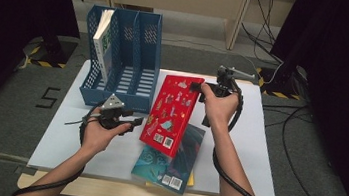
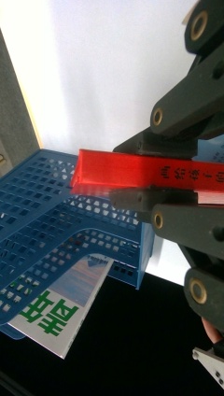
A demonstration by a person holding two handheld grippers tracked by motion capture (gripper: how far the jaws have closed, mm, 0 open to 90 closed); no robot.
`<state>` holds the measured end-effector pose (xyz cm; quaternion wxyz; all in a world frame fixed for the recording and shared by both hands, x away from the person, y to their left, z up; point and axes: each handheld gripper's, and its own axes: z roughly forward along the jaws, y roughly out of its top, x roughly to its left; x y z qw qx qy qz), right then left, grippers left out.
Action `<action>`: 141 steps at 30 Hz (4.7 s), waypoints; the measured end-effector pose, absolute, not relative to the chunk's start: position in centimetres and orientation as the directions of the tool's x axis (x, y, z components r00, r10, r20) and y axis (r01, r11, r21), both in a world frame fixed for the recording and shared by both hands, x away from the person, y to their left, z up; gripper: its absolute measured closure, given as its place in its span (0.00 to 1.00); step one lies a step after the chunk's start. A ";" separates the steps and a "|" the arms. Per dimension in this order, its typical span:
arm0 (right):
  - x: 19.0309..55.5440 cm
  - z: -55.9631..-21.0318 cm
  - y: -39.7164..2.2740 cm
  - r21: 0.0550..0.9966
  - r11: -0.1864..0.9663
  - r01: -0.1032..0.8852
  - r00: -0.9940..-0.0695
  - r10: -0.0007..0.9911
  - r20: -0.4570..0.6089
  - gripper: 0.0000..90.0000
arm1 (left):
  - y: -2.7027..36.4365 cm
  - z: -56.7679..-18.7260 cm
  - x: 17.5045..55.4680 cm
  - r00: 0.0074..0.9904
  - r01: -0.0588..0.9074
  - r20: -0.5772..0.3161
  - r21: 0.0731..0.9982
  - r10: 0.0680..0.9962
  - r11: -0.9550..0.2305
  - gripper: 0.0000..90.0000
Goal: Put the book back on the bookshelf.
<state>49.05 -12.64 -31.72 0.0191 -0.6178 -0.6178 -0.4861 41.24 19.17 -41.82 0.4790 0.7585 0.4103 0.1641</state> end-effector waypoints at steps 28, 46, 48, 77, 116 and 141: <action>49.5 -29.4 -9.2 0.722 -0.205 0.661 -0.287 0.820 0.495 0.89 | 13.1 -37.1 42.6 0.695 0.381 -0.141 0.904 0.705 -0.195 0.41; 49.5 -29.1 -8.0 0.756 -0.184 0.628 -0.298 0.841 0.452 0.89 | 9.8 -35.7 42.8 0.718 0.334 -0.105 0.920 0.688 -0.208 0.37; 49.5 -29.1 -8.0 0.758 -0.184 0.626 -0.297 0.842 0.450 0.89 | 9.5 -35.7 42.9 0.711 0.326 -0.088 0.920 0.697 -0.216 0.36; 48.1 -28.1 -7.6 0.798 -0.157 0.582 -0.295 0.874 0.387 0.88 | 7.5 -36.1 44.4 0.667 0.304 0.013 0.908 0.745 -0.287 0.41; 46.4 -28.2 -5.6 0.775 -0.119 0.621 -0.314 0.868 0.385 0.80 | 8.1 -37.4 44.7 0.531 0.281 0.107 0.913 0.841 -0.294 0.49; 45.2 -27.1 -3.7 0.806 -0.038 0.591 -0.480 0.786 0.389 0.67 | 12.0 -35.9 43.8 0.458 0.377 0.050 0.893 0.887 -0.245 0.78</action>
